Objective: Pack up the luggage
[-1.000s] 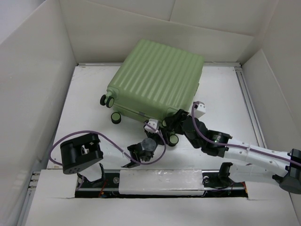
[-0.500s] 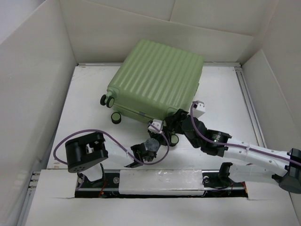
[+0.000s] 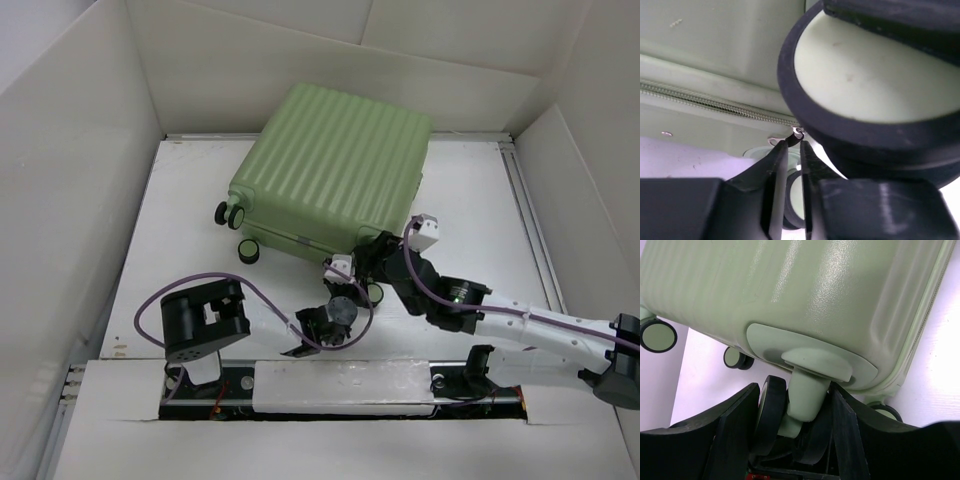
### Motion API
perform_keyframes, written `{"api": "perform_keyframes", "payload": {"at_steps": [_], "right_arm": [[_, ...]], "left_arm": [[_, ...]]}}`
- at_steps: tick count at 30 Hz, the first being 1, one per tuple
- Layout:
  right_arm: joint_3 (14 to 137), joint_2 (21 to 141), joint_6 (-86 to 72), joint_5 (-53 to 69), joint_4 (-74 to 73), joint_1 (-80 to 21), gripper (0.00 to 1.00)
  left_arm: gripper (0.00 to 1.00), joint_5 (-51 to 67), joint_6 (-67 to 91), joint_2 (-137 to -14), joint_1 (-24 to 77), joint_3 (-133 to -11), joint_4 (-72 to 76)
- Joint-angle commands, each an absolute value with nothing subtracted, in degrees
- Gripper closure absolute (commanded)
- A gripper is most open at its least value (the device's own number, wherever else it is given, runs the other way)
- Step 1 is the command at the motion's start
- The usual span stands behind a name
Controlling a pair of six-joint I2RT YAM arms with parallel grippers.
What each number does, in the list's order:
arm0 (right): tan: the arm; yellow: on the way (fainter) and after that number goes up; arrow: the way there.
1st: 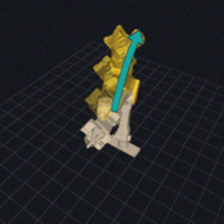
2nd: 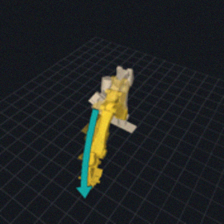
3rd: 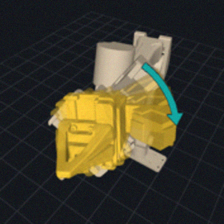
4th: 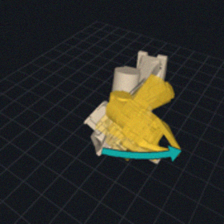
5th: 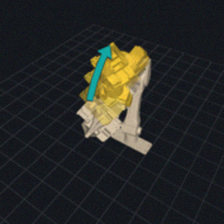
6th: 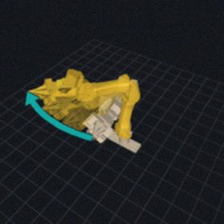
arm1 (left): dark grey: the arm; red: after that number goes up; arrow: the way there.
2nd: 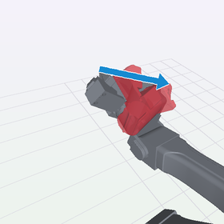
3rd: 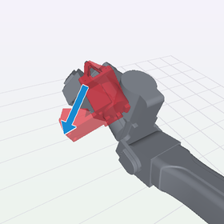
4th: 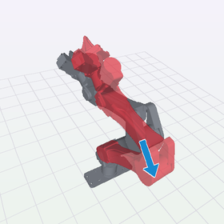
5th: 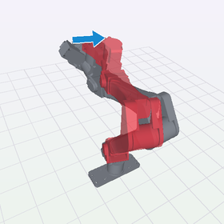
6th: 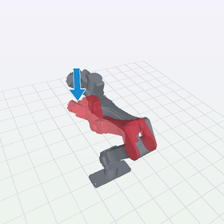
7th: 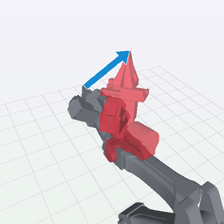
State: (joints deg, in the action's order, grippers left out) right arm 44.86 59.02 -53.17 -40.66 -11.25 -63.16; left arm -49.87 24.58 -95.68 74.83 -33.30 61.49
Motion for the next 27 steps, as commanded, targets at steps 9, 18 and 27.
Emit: {"api": "perform_keyframes", "payload": {"at_steps": [9, 18, 27], "right_arm": [[41.57, 56.43, -54.05, -32.07, -6.77, -68.73, 1.0], [38.85, 49.31, -55.81, -37.17, -15.03, -68.2, 1.0], [35.51, 43.42, -56.96, -37.71, -19.42, -67.59, 1.0]], "left_arm": [[1.0, -65.64, 26.47, -94.32, 74.44, -35.26, 67.14], [1.0, -68.91, 20.12, -86.57, 72.86, -23.92, 73.83], [1.0, -53.49, 25.58, -77.34, 71.88, -19.42, 64.08]]}}
